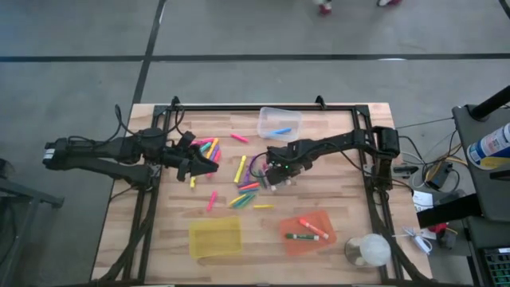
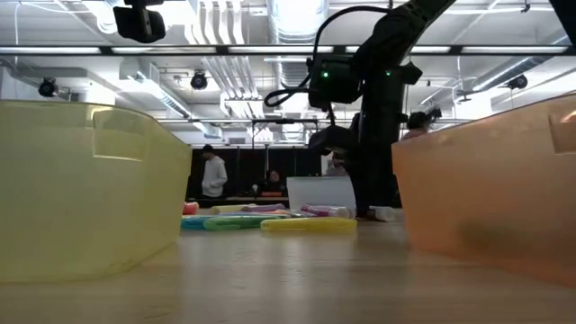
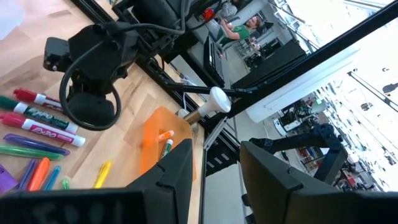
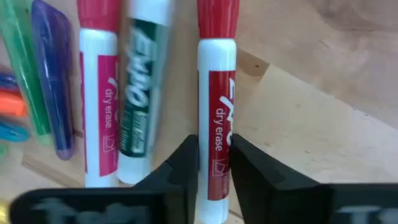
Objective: Pick & Place Markers
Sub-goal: Put the red marker pen into the orange bin
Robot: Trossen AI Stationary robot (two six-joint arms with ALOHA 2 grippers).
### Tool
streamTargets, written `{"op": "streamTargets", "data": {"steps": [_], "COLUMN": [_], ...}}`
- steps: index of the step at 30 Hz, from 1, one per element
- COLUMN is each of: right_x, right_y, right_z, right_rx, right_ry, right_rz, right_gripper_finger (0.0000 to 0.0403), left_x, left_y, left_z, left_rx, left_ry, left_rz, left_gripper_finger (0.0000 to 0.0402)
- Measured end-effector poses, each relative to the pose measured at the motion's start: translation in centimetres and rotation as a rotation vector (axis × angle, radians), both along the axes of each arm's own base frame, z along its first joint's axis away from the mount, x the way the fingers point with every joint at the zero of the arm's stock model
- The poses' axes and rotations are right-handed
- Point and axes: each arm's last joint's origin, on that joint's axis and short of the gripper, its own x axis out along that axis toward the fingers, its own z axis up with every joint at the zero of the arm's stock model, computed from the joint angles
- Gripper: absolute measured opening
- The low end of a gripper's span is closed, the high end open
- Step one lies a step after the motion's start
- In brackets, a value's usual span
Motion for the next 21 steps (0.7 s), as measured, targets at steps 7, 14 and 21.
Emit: {"op": "streamTargets", "data": {"steps": [7,14,21], "right_x": [-0.2,-1.2,-3.2], "right_y": [0.2,2.0,5.0], "right_z": [1.2,5.6,10.6], "right_rx": [0.013,-0.017,-0.092], "right_ry": [-0.044,-0.162,-0.331], "right_rz": [0.064,0.211,0.478], "right_gripper_finger": [0.0049,0.0049,0.0049], "left_x": [0.0,0.0,0.0], "left_y": [0.0,0.0,0.0], "left_z": [0.0,0.0,0.0], "left_rx": [0.0,-0.001,-0.001], "left_ry": [0.0,0.0,0.0], "left_rz": [0.0,0.0,0.0], "left_gripper_finger": [0.0128,0.0128,0.0128]}}
